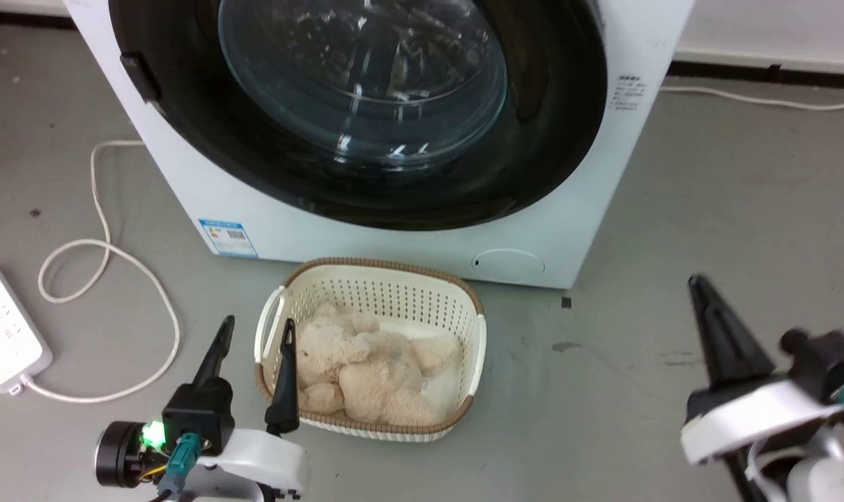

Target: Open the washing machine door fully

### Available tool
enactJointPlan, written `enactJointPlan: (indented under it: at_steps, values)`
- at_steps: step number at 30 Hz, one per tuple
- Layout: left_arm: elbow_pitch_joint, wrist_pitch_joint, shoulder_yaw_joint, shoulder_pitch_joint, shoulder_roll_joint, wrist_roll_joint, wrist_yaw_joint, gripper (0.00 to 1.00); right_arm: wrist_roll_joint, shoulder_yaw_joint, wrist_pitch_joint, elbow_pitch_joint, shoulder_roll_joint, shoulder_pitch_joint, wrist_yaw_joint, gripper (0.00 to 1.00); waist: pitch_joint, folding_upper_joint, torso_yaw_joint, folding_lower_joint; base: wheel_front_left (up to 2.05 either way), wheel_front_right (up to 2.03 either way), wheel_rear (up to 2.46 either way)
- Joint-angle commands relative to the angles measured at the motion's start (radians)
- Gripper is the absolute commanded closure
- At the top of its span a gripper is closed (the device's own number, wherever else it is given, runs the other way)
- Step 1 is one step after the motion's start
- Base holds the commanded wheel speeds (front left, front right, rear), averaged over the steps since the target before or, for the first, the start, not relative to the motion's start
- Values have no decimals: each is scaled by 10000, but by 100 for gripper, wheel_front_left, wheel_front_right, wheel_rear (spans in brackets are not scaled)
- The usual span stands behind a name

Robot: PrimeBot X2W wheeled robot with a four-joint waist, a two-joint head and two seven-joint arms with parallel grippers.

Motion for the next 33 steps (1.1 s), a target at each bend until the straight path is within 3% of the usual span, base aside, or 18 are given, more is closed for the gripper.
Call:
enactJointPlan:
  at_steps: [1,8,16,25,33]
  values:
    - [-106,-120,-58,-228,7,-31,71,0,344,-136,93,-76,-125,-405,-7,100,184,-1,75,-1,0,0,0]
    - [-229,-267,-129,-364,7,-99,179,0,1638,-703,815,-23,-316,-1412,-8,100,569,-1,252,-1,0,0,0]
    - [-301,-434,-261,-519,8,-130,220,0,3167,-1703,2009,553,-70,-3004,-9,100,973,-1,419,-1,0,0,0]
    - [-385,-622,-396,-757,8,-166,254,0,4136,-2495,3266,1673,55,-5223,-10,100,1520,-1,727,-1,0,0,0]
    - [-456,-789,-577,-914,9,-274,336,0,4944,-3498,5010,3332,123,-7194,-11,100,1976,-1,1056,-1,0,0,0]
